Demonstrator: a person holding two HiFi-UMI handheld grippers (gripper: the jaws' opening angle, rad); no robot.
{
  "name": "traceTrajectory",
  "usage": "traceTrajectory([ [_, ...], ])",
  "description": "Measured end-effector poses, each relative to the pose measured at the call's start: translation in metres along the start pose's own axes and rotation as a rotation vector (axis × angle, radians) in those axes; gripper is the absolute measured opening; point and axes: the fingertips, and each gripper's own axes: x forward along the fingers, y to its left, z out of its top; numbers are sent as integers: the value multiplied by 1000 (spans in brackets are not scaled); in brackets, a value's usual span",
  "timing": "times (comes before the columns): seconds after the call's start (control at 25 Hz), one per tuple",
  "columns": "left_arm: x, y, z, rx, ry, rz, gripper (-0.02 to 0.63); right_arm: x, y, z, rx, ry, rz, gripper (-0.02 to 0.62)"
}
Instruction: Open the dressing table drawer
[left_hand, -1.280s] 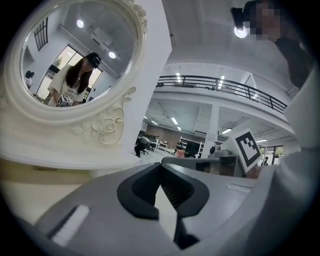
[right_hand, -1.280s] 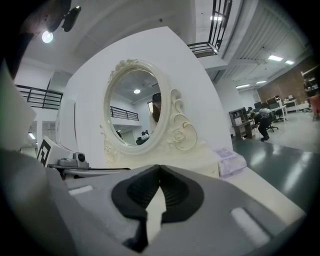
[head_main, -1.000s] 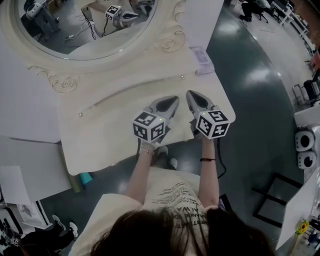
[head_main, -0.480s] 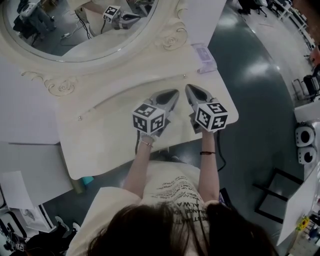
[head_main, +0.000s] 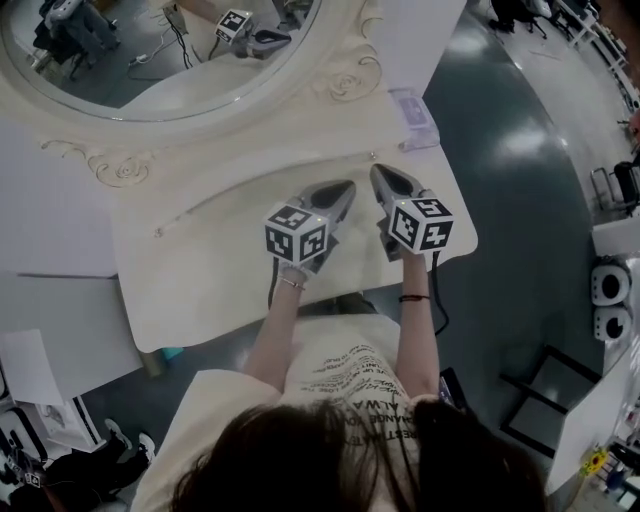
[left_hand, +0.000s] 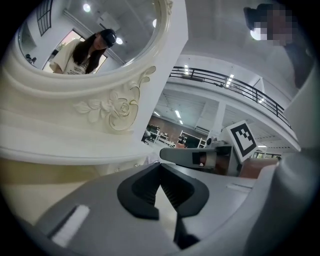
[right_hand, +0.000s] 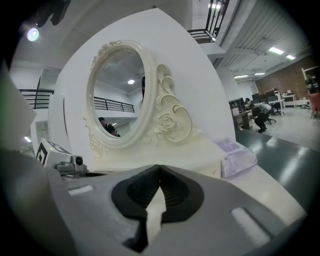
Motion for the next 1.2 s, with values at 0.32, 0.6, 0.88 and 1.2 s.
traceTrajectory([
  [0.32, 21, 8, -2, -49, -9, 52, -2, 18, -22, -4, -7, 88, 38, 3],
  [0.6, 32, 19, -8, -73, -6, 102, -2, 30, -39, -20, 16, 156, 57, 3],
  [0.88, 39, 25, -13, -91, -11, 130, -2, 40, -46, -22, 25, 166, 91, 3],
  [1.2, 40, 33, -14, -108, -31, 166, -2, 53, -52, -35, -27, 222, 51, 5],
])
